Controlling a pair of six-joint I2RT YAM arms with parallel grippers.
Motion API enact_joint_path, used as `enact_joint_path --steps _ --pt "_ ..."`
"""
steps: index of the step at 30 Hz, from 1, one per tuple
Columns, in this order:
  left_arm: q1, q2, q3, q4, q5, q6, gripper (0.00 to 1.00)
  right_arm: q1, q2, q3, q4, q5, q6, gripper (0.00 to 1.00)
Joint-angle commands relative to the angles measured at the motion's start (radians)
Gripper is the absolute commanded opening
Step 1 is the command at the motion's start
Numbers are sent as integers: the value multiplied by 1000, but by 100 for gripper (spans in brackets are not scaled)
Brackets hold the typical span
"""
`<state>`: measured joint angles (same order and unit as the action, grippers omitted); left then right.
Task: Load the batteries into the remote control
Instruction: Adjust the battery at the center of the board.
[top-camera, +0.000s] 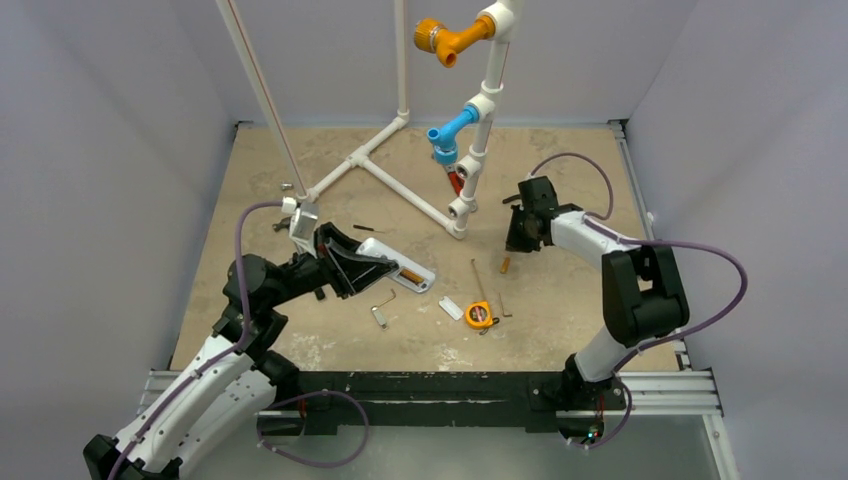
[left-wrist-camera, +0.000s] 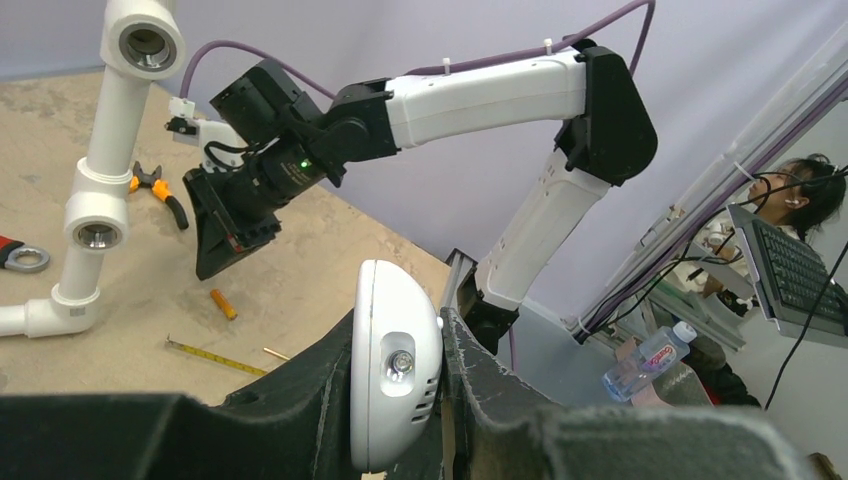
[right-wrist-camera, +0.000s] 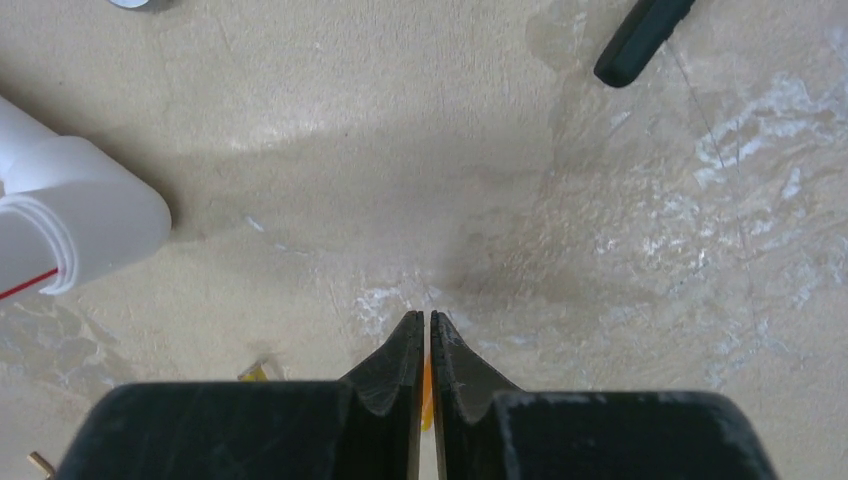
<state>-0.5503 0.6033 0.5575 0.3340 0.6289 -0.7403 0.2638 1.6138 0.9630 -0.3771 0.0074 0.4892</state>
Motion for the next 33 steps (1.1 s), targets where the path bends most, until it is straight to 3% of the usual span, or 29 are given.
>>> enact_joint_path --steps 1,14,20,33 --pt "1 -13 -3 39 5 4 0 6 41 65 35 -4 -31 6" --pt "2 -16 -11 33 -6 10 0 17 134 129 -120 65 -72 7" --pt "2 1 -9 60 8 -1 0 78 155 155 -179 143 -77 10" --pt "1 -22 -16 40 -3 4 0 108 163 145 -216 211 -70 10"
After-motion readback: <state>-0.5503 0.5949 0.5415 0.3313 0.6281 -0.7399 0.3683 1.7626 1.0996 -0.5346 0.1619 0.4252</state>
